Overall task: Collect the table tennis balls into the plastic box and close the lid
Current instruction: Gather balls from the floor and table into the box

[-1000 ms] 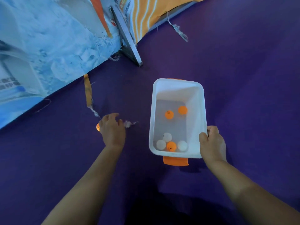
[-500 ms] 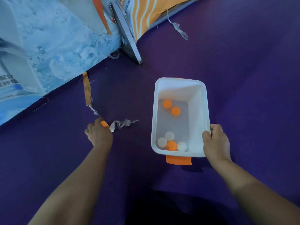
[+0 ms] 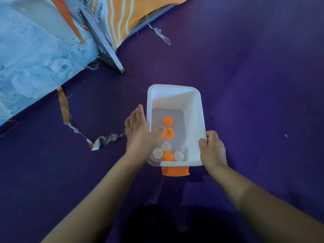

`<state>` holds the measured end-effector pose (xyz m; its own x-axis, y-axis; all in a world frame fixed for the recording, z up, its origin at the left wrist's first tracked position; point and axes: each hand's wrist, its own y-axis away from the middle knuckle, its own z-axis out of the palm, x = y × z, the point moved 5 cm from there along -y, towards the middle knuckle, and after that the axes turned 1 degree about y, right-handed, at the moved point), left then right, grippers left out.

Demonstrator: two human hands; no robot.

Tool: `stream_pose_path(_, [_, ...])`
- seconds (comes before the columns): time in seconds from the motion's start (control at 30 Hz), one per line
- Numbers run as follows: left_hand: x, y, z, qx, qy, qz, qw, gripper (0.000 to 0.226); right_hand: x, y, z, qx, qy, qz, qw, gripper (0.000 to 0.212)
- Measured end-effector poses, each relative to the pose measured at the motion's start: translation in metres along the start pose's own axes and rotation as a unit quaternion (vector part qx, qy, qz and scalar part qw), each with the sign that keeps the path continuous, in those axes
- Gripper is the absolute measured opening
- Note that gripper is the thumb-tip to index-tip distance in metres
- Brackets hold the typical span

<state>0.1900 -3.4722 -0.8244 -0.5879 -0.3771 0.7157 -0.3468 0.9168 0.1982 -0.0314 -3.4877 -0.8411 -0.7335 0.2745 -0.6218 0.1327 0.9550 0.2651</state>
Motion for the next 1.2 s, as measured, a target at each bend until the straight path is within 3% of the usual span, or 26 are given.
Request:
stream_pose_path(0.07, [-0.003,0.003,0.006,-0.047,0.010,-0.065,0.997,0.082,0.002,-0.001,-0.010,-0.002,-0.001,0.001,1.000,0.007])
stream_pose_path(0.17, [0.012,0.011,0.009,-0.047,0.040,-0.057,0.996,0.015,0.006,-0.003,-0.032,-0.006,0.003,-0.002,1.000,0.008])
stream_pose_path(0.2, [0.022,0.013,0.010,-0.039,0.030,-0.043,0.998,0.009,0.007,-0.004,-0.041,-0.006,0.004,-0.005,1.000,0.008])
stream_pose_path(0.4, [0.091,0.014,0.020,-0.026,0.006,0.021,0.999,0.024,0.014,-0.008,-0.126,-0.006,0.035,-0.049,0.998,0.013])
stream_pose_path(0.57, [0.154,0.020,0.043,-0.083,-0.015,0.088,0.992,0.019,0.045,-0.002,-0.211,-0.022,0.099,-0.067,0.993,0.020])
stream_pose_path(0.8, [0.239,0.045,0.098,-0.193,-0.065,0.171,0.964,0.018,0.141,0.028,-0.296,0.024,0.051,0.025,0.998,0.020])
stream_pose_path(0.87, [0.267,0.060,0.133,-0.234,-0.106,0.203,0.945,0.018,0.197,0.046,-0.321,0.053,0.036,0.079,0.995,0.020])
stream_pose_path(1.07, [0.291,0.085,0.186,-0.279,-0.178,0.239,0.913,0.019,0.313,0.084,-0.292,0.025,0.098,0.176,0.979,0.017])
stream_pose_path(1.2, [0.290,0.107,0.236,-0.302,-0.187,0.238,0.904,0.019,0.376,0.104,-0.254,-0.015,0.171,0.183,0.968,0.037])
